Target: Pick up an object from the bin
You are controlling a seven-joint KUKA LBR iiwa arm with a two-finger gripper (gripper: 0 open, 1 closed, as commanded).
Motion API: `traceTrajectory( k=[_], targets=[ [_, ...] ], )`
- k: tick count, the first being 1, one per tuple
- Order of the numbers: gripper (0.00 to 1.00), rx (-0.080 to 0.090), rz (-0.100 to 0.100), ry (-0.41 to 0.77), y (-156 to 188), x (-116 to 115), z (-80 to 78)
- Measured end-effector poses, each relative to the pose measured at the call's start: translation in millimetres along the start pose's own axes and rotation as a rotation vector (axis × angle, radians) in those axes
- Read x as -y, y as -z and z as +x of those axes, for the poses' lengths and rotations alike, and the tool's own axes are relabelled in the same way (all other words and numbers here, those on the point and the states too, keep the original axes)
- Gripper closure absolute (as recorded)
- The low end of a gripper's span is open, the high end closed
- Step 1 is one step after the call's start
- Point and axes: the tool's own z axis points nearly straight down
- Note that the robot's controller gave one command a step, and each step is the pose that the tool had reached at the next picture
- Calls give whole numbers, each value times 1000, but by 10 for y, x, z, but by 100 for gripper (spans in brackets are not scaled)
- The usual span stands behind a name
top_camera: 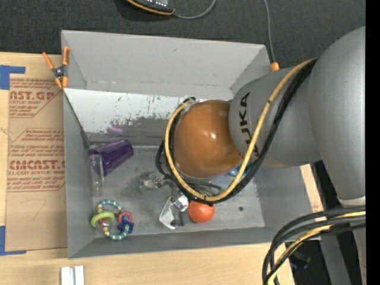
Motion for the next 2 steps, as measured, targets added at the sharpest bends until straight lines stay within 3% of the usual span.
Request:
traceTrajectory(
  k=[2],
  targets=[
    [0, 2, 1, 54, -7, 73, -4]
  ],
)
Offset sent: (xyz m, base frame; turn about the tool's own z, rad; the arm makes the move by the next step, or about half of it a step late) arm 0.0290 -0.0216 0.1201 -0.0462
